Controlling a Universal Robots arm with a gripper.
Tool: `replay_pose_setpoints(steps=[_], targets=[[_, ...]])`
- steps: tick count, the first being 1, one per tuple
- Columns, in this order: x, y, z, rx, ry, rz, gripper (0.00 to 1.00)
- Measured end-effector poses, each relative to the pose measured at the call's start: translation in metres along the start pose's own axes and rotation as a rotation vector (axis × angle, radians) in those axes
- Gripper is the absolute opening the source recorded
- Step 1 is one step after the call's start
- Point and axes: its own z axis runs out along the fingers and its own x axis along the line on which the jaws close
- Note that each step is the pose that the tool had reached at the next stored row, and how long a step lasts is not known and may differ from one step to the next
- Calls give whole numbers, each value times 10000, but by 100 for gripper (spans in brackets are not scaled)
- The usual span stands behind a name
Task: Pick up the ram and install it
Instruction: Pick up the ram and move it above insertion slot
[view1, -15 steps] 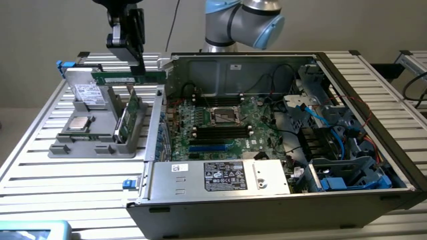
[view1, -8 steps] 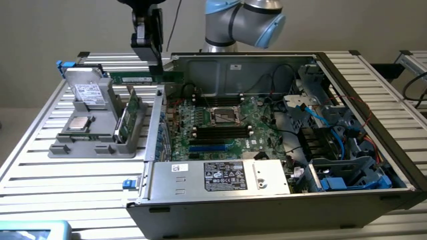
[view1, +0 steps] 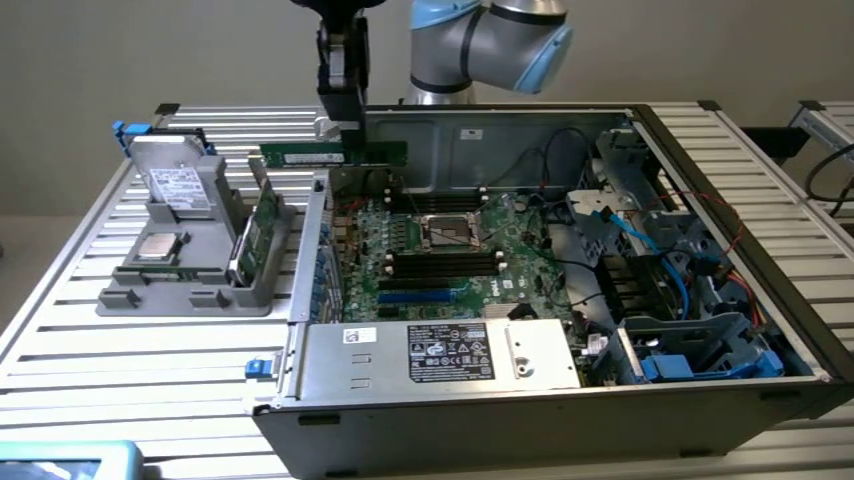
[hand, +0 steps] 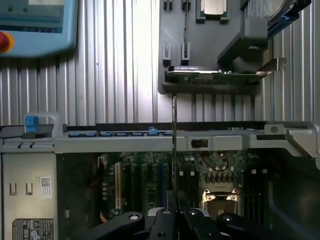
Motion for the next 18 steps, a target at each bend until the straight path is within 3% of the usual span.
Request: replay_pose_setpoints(steps=[15,18], targets=[[-36,-681,-2,0,0,-24,12],[-87,-756,-3,6,0,-25,12]])
